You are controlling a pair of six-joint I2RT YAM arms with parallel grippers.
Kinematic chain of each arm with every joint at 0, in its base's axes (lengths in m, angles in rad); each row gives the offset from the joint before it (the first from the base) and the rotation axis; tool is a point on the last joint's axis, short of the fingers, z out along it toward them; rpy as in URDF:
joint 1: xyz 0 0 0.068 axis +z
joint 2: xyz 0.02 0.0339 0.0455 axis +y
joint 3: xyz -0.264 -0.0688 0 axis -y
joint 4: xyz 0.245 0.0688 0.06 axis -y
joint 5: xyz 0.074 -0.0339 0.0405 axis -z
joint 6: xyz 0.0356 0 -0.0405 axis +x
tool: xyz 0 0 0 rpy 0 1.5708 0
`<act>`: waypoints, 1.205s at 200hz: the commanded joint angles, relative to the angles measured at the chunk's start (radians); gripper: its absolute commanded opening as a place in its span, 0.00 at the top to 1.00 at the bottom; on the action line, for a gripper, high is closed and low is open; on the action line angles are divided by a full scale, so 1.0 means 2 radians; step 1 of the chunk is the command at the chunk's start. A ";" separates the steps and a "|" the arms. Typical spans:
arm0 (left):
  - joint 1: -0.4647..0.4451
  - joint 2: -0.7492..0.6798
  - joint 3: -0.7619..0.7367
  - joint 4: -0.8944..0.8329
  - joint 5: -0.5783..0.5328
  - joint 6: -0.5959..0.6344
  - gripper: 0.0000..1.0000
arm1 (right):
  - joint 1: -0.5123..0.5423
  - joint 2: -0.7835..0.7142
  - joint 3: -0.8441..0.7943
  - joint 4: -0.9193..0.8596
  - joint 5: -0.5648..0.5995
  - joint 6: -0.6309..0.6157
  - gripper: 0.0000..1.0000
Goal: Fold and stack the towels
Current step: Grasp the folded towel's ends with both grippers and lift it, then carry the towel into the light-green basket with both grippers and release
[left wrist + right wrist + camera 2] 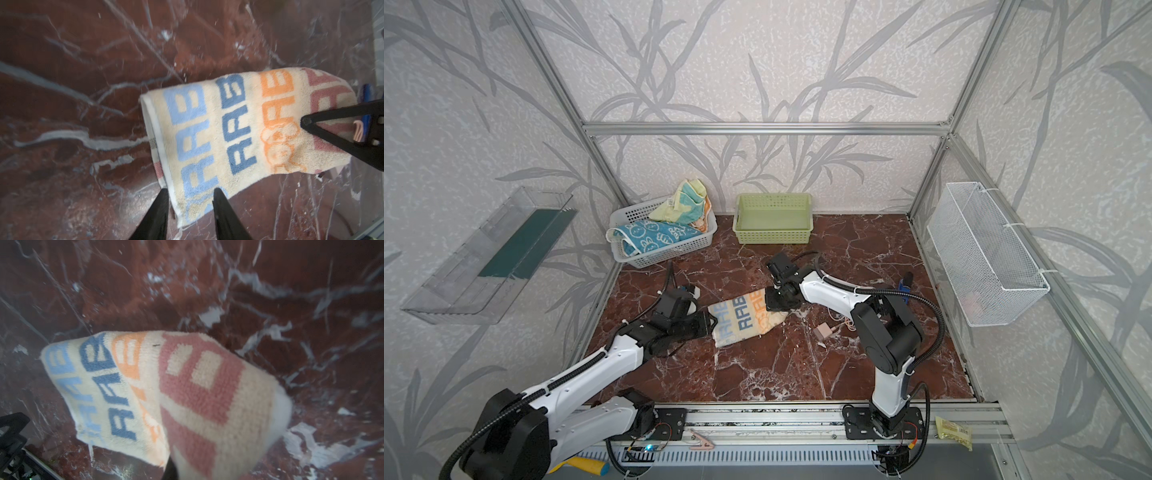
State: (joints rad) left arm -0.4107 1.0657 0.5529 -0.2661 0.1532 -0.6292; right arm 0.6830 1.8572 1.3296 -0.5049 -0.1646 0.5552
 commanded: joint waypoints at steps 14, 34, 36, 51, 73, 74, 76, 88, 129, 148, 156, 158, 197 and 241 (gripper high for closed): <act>0.053 0.031 0.071 0.017 -0.006 0.025 0.62 | 0.004 0.047 0.122 -0.091 0.045 -0.093 1.00; 0.071 0.066 0.113 0.027 -0.002 0.037 0.62 | 0.005 0.085 0.202 -0.118 0.041 -0.141 1.00; 0.072 0.070 0.117 0.027 -0.002 0.038 0.62 | 0.006 0.089 0.208 -0.122 0.041 -0.144 1.00; 0.078 0.094 0.141 0.035 -0.003 0.043 0.62 | 0.005 0.118 0.269 -0.139 0.045 -0.175 1.00; 0.082 0.126 0.164 0.057 -0.001 0.044 0.61 | 0.003 0.164 0.359 -0.159 0.065 -0.210 1.00; 0.083 0.127 0.165 0.058 -0.001 0.044 0.62 | 0.003 0.167 0.363 -0.161 0.066 -0.211 1.00; 0.083 0.131 0.167 0.060 0.000 0.043 0.62 | 0.002 0.171 0.372 -0.162 0.067 -0.213 1.00; 0.085 0.152 0.178 0.071 0.002 0.043 0.62 | -0.003 0.199 0.428 -0.174 0.069 -0.222 1.00; 0.090 0.233 0.231 0.116 0.020 0.052 0.62 | -0.027 0.303 0.651 -0.220 0.043 -0.245 1.00; 0.091 0.272 0.263 0.137 0.025 0.053 0.62 | -0.038 0.331 0.717 -0.209 0.042 -0.249 1.00; 0.091 0.289 0.279 0.143 0.025 0.052 0.62 | -0.047 0.335 0.728 -0.191 0.034 -0.243 1.00; 0.091 0.293 0.282 0.144 0.025 0.052 0.62 | -0.050 0.335 0.728 -0.186 0.031 -0.240 1.00; 0.091 0.369 0.360 0.162 0.042 0.039 0.62 | -0.124 0.333 0.670 -0.037 -0.024 -0.149 1.00; 0.086 0.407 0.392 0.165 0.054 0.032 0.63 | -0.179 0.424 0.709 -0.017 -0.059 -0.086 1.00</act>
State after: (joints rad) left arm -0.2356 1.8587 1.3045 0.0433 0.2401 -0.5537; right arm 0.3645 2.6049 2.7129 -0.5987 -0.2268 0.2813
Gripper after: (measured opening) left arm 0.373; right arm 0.074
